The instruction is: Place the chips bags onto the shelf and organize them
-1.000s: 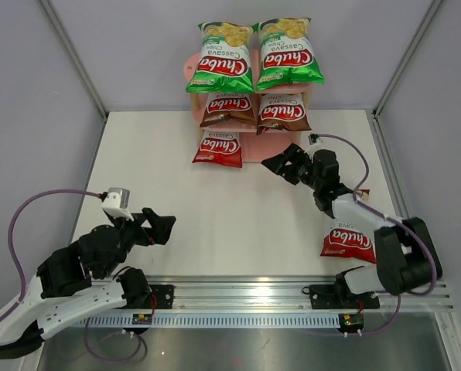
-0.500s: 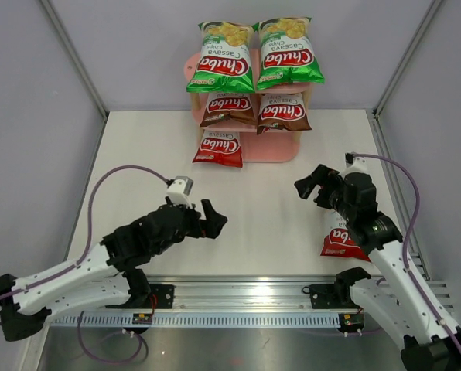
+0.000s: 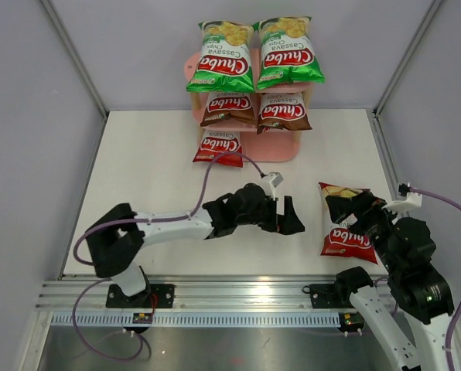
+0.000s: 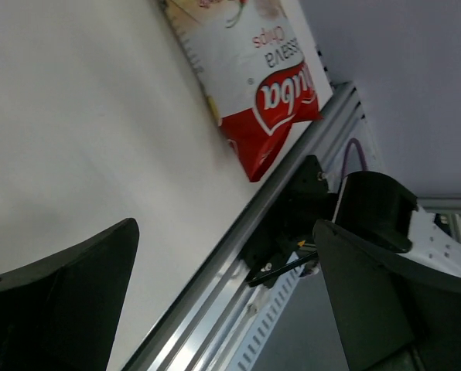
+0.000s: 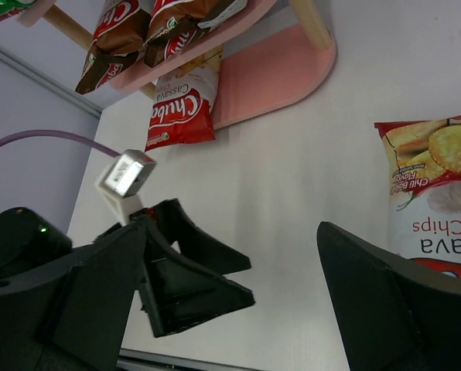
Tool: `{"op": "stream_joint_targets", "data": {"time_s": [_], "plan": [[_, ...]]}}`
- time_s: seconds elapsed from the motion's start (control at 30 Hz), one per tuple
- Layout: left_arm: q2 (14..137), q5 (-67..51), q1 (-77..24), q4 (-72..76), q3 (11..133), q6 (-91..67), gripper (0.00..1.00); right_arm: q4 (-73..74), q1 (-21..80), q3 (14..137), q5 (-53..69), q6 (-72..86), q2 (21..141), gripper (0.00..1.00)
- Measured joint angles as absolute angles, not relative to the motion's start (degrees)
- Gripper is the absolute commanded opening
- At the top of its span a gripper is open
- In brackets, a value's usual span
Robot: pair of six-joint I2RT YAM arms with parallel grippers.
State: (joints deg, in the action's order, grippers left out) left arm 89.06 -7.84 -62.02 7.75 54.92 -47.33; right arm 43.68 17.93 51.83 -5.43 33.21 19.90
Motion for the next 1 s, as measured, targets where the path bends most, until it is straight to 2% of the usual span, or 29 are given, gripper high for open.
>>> {"op": "stream_joint_targets", "data": {"time_s": [0.37,0.9,1.0], "plan": [[120.46,-26.57,-65.54,22.37,75.20,-55.94,0.99,51.42,17.93,54.24,-4.80,32.77,16.14,1.00],[131.20,-25.19,-66.11,20.84,84.31,-61.08,0.99,53.06,17.93,54.26,-3.18,32.32,12.38,0.99],[131.90,-23.40,-66.13,20.53,85.60,-61.54,0.92,53.01,17.93,54.26,-2.17,32.32,11.62,0.99]]}}
